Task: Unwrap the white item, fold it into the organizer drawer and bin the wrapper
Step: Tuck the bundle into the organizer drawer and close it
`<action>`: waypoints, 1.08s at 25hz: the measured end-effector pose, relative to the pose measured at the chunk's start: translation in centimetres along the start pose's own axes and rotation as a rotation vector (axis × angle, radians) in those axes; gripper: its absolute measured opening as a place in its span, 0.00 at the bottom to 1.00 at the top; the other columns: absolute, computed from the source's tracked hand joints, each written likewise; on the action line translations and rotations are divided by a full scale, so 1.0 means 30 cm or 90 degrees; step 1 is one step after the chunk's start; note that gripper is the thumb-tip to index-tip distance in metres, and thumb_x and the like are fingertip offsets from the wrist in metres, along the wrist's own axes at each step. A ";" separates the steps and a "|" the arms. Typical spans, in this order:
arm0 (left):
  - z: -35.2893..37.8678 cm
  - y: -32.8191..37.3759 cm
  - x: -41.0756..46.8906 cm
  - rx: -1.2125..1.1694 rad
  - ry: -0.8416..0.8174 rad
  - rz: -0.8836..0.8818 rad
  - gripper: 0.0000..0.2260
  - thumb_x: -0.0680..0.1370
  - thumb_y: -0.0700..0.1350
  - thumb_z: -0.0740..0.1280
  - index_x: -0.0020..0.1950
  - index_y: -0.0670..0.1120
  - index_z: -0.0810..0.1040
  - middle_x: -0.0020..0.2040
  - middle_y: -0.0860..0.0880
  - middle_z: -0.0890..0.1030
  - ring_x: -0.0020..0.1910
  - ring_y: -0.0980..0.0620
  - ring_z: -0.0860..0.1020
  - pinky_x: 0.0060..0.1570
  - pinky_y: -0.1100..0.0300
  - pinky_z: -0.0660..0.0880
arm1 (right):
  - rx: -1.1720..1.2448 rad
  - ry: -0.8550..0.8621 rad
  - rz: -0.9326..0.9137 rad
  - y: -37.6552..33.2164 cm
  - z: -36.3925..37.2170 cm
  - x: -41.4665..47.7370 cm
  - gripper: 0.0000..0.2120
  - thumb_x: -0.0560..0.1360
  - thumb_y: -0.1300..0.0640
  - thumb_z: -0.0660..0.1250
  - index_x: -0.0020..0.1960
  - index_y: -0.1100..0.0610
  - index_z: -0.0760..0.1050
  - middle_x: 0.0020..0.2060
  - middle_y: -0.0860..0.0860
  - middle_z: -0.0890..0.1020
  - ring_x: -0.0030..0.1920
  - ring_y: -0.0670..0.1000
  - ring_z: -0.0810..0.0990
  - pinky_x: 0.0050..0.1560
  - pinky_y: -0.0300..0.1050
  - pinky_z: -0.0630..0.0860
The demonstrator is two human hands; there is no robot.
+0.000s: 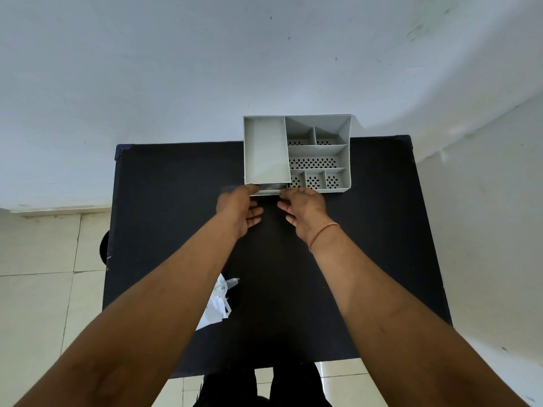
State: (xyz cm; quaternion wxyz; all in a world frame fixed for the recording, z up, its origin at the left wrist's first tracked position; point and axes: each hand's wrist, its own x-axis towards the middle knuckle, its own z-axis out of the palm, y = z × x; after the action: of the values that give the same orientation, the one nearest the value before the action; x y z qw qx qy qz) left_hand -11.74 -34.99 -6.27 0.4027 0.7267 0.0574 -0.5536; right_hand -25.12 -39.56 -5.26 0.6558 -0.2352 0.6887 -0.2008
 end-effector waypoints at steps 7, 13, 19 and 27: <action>0.084 -0.005 -0.005 -0.073 0.015 -0.024 0.10 0.82 0.43 0.72 0.62 0.42 0.80 0.46 0.43 0.83 0.43 0.45 0.85 0.52 0.43 0.85 | 0.016 0.001 0.006 0.022 -0.015 0.000 0.01 0.79 0.58 0.71 0.49 0.53 0.80 0.44 0.49 0.86 0.42 0.48 0.81 0.61 0.52 0.78; 0.081 -0.009 -0.009 -0.130 0.003 -0.059 0.09 0.82 0.44 0.72 0.61 0.43 0.80 0.46 0.44 0.82 0.42 0.46 0.83 0.51 0.43 0.84 | 0.033 -0.010 0.018 0.035 -0.020 0.001 0.03 0.79 0.59 0.72 0.47 0.52 0.80 0.43 0.49 0.86 0.44 0.48 0.82 0.62 0.53 0.77; 0.052 -0.024 -0.007 -0.141 0.000 -0.037 0.12 0.79 0.43 0.70 0.62 0.41 0.81 0.48 0.42 0.81 0.43 0.45 0.83 0.52 0.42 0.86 | 0.015 -0.007 0.019 0.028 -0.024 0.000 0.04 0.80 0.59 0.72 0.47 0.52 0.79 0.43 0.48 0.87 0.44 0.48 0.83 0.60 0.53 0.77; 0.111 0.010 0.018 -0.078 0.006 -0.066 0.11 0.81 0.34 0.66 0.61 0.41 0.82 0.44 0.43 0.84 0.34 0.50 0.79 0.45 0.44 0.86 | 0.023 -0.003 0.015 0.029 -0.024 -0.007 0.06 0.80 0.59 0.70 0.45 0.52 0.79 0.41 0.48 0.85 0.40 0.48 0.81 0.56 0.50 0.78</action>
State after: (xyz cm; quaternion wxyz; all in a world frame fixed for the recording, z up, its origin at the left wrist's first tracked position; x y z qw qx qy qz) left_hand -13.90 -37.54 -6.79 0.4170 0.6993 0.1304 -0.5658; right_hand -25.88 -38.75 -5.56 0.6636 -0.2158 0.6863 -0.2051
